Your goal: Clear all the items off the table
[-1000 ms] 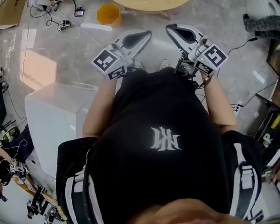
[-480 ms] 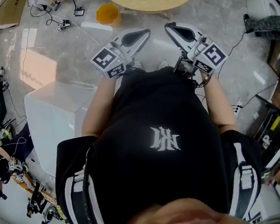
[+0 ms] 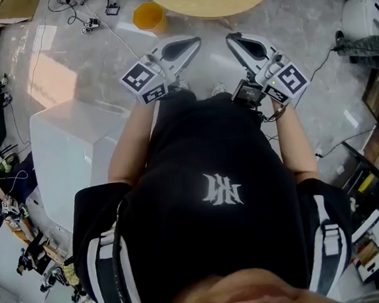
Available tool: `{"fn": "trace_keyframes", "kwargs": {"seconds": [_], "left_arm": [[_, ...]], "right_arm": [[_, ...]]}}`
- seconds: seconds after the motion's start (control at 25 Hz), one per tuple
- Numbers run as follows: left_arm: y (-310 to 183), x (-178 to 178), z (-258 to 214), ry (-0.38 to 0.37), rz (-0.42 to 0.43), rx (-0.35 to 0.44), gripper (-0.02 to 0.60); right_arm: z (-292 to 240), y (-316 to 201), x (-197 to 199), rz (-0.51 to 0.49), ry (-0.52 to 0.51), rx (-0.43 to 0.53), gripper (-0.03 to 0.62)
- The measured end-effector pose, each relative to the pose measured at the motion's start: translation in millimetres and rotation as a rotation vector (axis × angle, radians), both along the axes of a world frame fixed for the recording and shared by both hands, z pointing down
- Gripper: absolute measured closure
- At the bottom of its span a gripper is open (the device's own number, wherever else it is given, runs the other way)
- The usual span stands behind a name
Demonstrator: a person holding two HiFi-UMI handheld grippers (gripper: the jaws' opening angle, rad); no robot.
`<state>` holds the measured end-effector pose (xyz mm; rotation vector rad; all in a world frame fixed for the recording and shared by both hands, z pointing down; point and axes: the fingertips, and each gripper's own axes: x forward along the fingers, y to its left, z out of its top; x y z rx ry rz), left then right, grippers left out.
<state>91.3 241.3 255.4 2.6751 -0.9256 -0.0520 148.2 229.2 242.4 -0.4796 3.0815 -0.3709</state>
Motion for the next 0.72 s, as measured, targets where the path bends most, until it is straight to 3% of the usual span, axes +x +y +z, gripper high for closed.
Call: {"fn": "trace_keyframes", "kwargs": {"seconds": [0.4,0.72], "left_arm": [[-24.8,-25.8,12.3,0.002,-0.024,-0.007,0.569],[-85.9,-71.5,16.2,0.054,0.016,-0.007,0.569]], "right_arm": [[0.5,-31.2,-23.0,-0.029,0.024,0.015,0.589],[6.4,-93.2,-65.8,0.051,0.071,-0.003,0.589]]}}
